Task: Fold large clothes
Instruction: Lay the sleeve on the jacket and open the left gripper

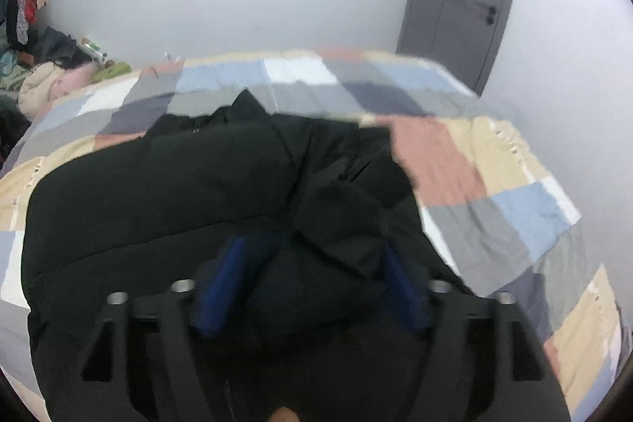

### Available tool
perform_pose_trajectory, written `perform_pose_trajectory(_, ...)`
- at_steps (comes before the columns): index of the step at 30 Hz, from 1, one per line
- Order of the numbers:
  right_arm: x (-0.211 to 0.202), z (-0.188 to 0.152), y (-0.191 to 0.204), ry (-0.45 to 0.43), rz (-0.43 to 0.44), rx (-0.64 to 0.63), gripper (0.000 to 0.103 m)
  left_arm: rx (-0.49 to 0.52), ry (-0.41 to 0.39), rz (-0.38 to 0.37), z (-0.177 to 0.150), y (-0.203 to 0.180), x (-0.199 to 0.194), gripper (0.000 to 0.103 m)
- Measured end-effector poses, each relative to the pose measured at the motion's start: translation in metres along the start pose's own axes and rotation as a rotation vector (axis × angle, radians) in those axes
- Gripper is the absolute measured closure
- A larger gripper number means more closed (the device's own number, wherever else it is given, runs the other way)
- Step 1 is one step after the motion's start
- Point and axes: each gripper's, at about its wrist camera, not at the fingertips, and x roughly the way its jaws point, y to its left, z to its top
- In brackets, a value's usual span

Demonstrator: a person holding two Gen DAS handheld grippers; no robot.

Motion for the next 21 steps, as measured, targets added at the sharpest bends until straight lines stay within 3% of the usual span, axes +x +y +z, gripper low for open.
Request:
perform_pose_trajectory(7,0.001,0.035,0.016,-0.069,0.016,-0.063,0.0,-0.044,-0.092,-0.01,0.003,0.037,-0.069,0.017)
perform_pose_trajectory(9,0.007,0.051,0.023,-0.092,0.009,-0.105,0.0,-0.057,-0.129,0.021,0.006,0.056,-0.089,0.011)
perform_pose_trajectory(10,0.011,0.057,0.026,-0.099,0.004,-0.123,0.0,-0.062,-0.145,0.035,0.007,0.069,-0.099,0.001)
perform_pose_trajectory(11,0.018,0.066,0.029,-0.107,0.0,-0.145,0.0,-0.067,-0.16,0.053,0.008,0.083,-0.107,0.0)
perform_pose_trajectory(17,0.091,0.1,0.042,-0.069,0.01,-0.238,0.001,-0.127,-0.187,0.132,0.0,0.166,-0.124,0.0)
perform_pose_trajectory(21,0.162,0.107,0.036,0.009,0.013,-0.219,0.011,-0.19,-0.164,0.152,-0.011,0.217,-0.105,0.0)
